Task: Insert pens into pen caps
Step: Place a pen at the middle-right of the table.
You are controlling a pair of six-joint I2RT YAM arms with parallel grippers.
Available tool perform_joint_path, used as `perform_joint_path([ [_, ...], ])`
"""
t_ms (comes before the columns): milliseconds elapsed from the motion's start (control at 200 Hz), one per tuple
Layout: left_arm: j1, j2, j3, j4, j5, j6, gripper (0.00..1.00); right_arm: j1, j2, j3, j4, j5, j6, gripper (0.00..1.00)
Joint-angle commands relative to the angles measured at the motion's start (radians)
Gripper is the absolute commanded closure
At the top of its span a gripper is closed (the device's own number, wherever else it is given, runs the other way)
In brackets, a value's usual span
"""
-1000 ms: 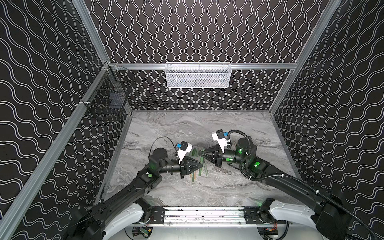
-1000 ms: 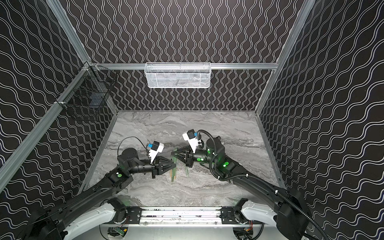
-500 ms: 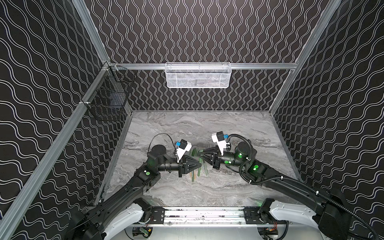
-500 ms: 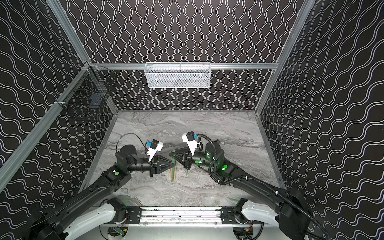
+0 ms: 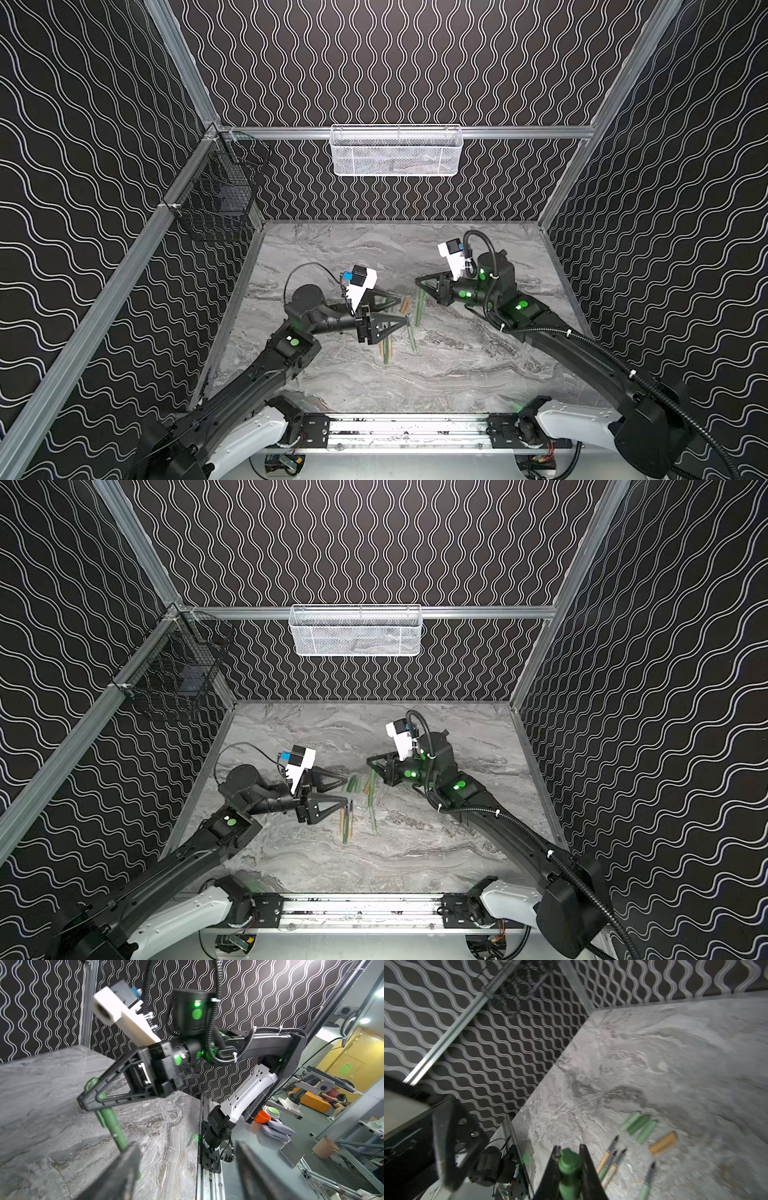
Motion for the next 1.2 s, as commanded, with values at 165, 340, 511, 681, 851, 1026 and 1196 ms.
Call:
perform_joint_path([
  [165,-0.001,-0.084,0.087,-0.363,-0.121,0.125,0.01,-0.283,0.201,0.131,-0.24,-0.093,-0.125,1.0],
  [340,-0.001,-0.1,0.166,-0.615,-0.175,0.207,0.01,-0.435,0.444,0.306,-0.462,-0.094,-0.238,1.0],
  [511,-0.001,-0.128,0.213,-0.787,-0.226,0.287,0.01,-0.487,0.577,0.435,-0.567,0.119,-0.258,1.0],
  [681,-0.001,-0.16,0.219,-0.867,-0.261,0.328,0.01,-0.522,0.702,0.55,-0.642,0.249,-0.282,1.0],
  [851,-0.001,-0.186,0.197,-0.866,-0.269,0.323,0.01,-0.55,0.816,0.644,-0.701,0.308,-0.309,1.0],
  [1026,-0.001,-0.192,0.198,-0.871,-0.276,0.333,0.01,-0.55,0.91,0.731,-0.748,0.35,-0.325,0.98],
  [1196,-0.001,-0.168,0.203,-0.866,-0.267,0.337,0.01,-0.521,0.934,0.732,-0.752,0.385,-0.353,0.9],
])
